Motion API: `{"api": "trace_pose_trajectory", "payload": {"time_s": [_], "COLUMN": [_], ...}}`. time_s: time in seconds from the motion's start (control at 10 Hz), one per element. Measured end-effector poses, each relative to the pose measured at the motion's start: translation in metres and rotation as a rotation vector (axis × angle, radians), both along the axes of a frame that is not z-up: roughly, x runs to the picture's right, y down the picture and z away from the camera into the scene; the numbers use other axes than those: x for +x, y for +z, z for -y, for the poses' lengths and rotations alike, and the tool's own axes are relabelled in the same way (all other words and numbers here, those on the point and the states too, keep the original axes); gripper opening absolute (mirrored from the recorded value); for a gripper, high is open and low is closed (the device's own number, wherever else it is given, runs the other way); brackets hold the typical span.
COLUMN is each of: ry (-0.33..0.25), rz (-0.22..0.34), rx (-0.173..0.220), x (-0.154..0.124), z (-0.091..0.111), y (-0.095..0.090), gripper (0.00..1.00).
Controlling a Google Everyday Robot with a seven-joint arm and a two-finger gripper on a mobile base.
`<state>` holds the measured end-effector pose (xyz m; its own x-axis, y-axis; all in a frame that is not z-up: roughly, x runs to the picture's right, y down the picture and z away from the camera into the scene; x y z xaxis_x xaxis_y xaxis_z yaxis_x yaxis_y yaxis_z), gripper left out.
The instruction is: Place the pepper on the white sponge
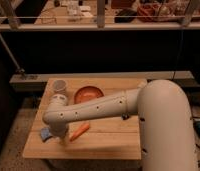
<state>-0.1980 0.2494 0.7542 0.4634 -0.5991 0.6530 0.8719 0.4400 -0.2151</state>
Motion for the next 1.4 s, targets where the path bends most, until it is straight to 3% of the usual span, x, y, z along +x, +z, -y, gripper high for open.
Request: {"api": "trace_pose_trajectory", "payload": {"time_s": [0.2, 0.4, 0.6, 0.8, 1.1, 1.3, 1.4], "ry": [-0.005, -0.008, -0.017, -0.021, -0.012, -0.014, -0.014], "rz": [0.004, 0.009, 0.018, 0.02, 0.015, 0.018, 0.016], "rx": [-0.002, -0.003, -0.005, -0.007, -0.015, -0.019, -0.022], "x": [-0.001, -0.003, -0.007, -0.007, 0.004, 0.002, 0.004], "z": [0.001, 0.003, 0.005, 0.007, 0.006, 0.007, 0.005], "y": [-0.001, -0.003, -0.003, -0.004, -0.003, -0.004, -0.003], "gripper": [0.46, 0.58, 0.49, 0.48, 0.7, 0.71, 0.77]}}
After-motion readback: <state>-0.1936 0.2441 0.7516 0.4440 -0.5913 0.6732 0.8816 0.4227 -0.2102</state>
